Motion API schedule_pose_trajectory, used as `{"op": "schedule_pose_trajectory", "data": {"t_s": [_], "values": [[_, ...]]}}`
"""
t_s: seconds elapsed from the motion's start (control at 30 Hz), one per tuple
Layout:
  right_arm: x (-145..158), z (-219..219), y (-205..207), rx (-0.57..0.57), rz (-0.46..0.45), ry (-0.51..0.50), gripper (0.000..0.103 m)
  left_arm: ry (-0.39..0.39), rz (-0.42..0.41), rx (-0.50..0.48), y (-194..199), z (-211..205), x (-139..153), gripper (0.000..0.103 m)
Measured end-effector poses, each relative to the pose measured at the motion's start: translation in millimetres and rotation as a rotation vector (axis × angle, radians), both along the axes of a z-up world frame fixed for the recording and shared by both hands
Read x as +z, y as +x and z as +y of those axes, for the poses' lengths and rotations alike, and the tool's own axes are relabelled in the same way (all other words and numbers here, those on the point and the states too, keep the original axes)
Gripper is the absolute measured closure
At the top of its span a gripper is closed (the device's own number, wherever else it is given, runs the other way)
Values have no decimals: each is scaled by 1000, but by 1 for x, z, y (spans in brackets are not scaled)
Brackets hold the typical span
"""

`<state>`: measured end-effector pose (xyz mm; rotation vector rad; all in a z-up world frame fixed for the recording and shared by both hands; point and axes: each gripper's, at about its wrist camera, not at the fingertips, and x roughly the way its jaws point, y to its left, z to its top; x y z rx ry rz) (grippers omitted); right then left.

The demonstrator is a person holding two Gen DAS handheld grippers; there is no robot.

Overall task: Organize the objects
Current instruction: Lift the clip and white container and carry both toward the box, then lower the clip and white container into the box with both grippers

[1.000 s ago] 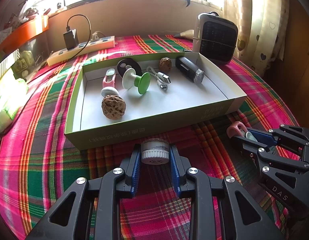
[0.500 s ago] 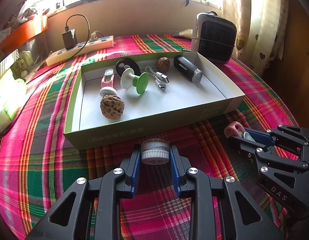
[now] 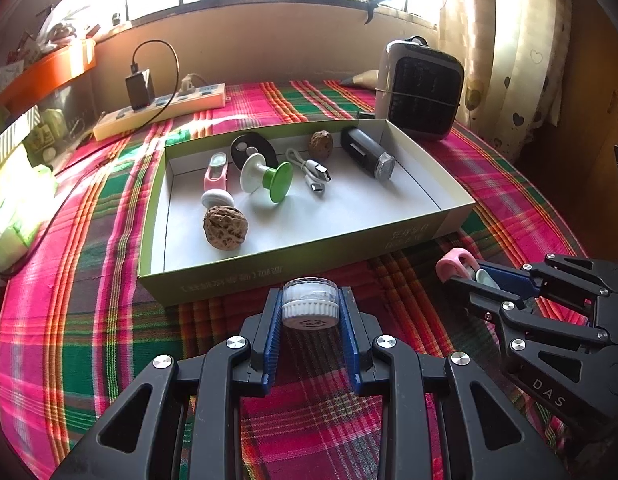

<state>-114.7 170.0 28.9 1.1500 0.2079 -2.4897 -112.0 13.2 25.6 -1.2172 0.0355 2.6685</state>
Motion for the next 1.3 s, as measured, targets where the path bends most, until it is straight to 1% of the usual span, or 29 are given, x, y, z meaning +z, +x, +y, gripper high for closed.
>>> {"op": "schedule_pose_trajectory", "data": {"t_s": [0.1, 0.43, 0.73, 1.07, 1.3], "values": [[5, 0, 0, 1, 10, -1, 85, 17, 5, -4, 1, -1, 5, 78], [29, -3, -7, 12, 64, -18, 85, 30, 36, -12, -2, -1, 22, 78], [39, -7, -17, 22, 82, -14, 85, 49, 33, -11, -16, -3, 27, 78], [47, -11, -46, 30, 83, -11, 85, 63, 16, -1, -40, -4, 27, 78], [42, -17, -70, 34, 63, -2, 85, 55, 12, -2, -53, -3, 26, 78]]}}
